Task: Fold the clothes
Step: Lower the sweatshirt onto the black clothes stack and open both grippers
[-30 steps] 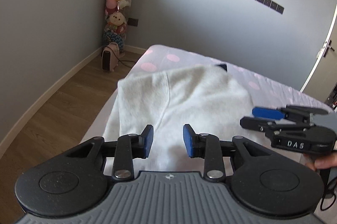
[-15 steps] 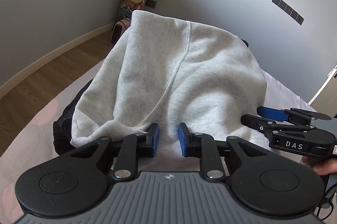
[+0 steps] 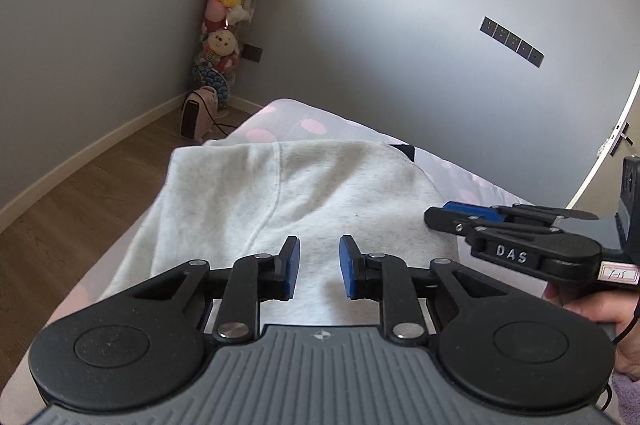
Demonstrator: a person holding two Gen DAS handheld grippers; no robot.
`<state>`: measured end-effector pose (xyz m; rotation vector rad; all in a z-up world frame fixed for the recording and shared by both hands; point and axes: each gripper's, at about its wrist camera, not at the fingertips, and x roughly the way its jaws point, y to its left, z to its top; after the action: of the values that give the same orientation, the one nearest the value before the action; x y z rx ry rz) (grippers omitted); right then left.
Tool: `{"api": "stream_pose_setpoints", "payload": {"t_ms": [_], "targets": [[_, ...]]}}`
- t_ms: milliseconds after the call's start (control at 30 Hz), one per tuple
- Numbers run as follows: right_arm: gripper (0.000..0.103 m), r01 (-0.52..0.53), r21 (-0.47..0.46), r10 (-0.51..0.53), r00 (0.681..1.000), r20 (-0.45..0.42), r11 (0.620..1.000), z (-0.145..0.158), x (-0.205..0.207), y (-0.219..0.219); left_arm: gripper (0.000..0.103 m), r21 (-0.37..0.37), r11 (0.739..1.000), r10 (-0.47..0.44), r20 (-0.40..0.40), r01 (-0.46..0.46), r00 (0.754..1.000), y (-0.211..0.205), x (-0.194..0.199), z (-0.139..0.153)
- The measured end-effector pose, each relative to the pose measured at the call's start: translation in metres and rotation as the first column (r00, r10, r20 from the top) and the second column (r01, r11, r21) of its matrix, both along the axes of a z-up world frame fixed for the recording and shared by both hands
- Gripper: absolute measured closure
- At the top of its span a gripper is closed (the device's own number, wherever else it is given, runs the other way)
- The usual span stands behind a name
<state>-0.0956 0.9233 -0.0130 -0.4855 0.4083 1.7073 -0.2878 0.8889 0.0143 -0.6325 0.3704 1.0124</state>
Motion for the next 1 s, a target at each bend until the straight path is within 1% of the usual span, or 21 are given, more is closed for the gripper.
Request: {"api": "stream_pose_setpoints", "payload": {"t_ms": [100, 167, 233, 267, 400, 500, 567, 667, 733, 767, 867, 967, 1000], "targets": [[0.078, 0.008, -0.038, -0.008, 1.0, 0.003, 0.999, -0.023, 0.006, 0.004, 0.08, -0.09, 0.996, -0.026, -0.01, 0.025, 1.0, 0.013, 0.012, -0.025], [0.078, 0.015, -0.063, -0.015, 1.0, 0.002, 0.998, -0.037, 0.01, 0.007, 0.078, -0.109, 0.994, -0.025, 0.012, 0.026, 1.0, 0.018, 0.013, -0.035], [0.078, 0.021, -0.06, -0.02, 1.0, 0.011, 0.998, -0.046, 0.01, 0.01, 0.078, -0.114, 0.993, -0.016, 0.027, 0.019, 1.0, 0.021, 0.013, -0.041], [0.078, 0.023, -0.057, -0.022, 1.0, 0.016, 0.998, -0.047, 0.009, 0.011, 0.078, -0.113, 0.993, -0.01, 0.026, 0.013, 1.0, 0.02, 0.013, -0.041], [0.077, 0.031, -0.067, -0.03, 0.999, 0.018, 0.997, -0.04, 0.005, 0.012, 0.078, -0.068, 0.998, -0.021, -0.041, 0.018, 0.999, 0.009, 0.019, -0.03], [0.075, 0.036, -0.024, -0.036, 0.999, 0.031, 0.999, -0.029, -0.002, 0.0, 0.078, -0.015, 0.999, -0.031, -0.067, 0.03, 0.997, -0.002, 0.015, -0.017], [0.066, 0.04, 0.028, -0.041, 0.998, 0.041, 0.999, -0.02, -0.007, -0.016, 0.078, 0.032, 0.999, -0.014, -0.072, 0.017, 0.997, -0.016, 0.008, -0.009], [0.066, -0.022, 0.108, 0.017, 0.998, 0.053, 0.994, -0.002, -0.02, -0.049, 0.078, 0.09, 0.996, 0.002, -0.075, 0.005, 0.997, -0.044, 0.0, 0.002], [0.066, -0.07, 0.119, 0.064, 0.997, 0.047, 0.99, 0.004, -0.03, -0.075, 0.078, 0.112, 0.994, 0.016, -0.104, -0.005, 0.994, -0.061, -0.002, 0.004], [0.066, -0.093, 0.124, 0.089, 0.995, 0.044, 0.988, 0.007, -0.035, -0.088, 0.078, 0.123, 0.992, 0.026, -0.133, -0.01, 0.991, -0.069, -0.002, 0.004], [0.066, -0.139, 0.075, 0.134, 0.989, 0.06, 0.987, 0.002, -0.049, -0.116, 0.078, 0.101, 0.994, 0.046, -0.168, -0.029, 0.985, -0.082, -0.004, -0.005], [0.066, -0.152, 0.026, 0.148, 0.982, 0.12, 0.988, -0.019, -0.055, -0.133, 0.078, 0.031, 0.998, 0.054, -0.155, -0.05, 0.986, -0.086, -0.002, -0.022], [0.066, -0.147, -0.008, 0.147, 0.981, 0.126, 0.989, -0.028, -0.053, -0.13, 0.078, 0.027, 0.998, 0.066, -0.148, -0.063, 0.987, -0.088, -0.002, -0.025]]}}
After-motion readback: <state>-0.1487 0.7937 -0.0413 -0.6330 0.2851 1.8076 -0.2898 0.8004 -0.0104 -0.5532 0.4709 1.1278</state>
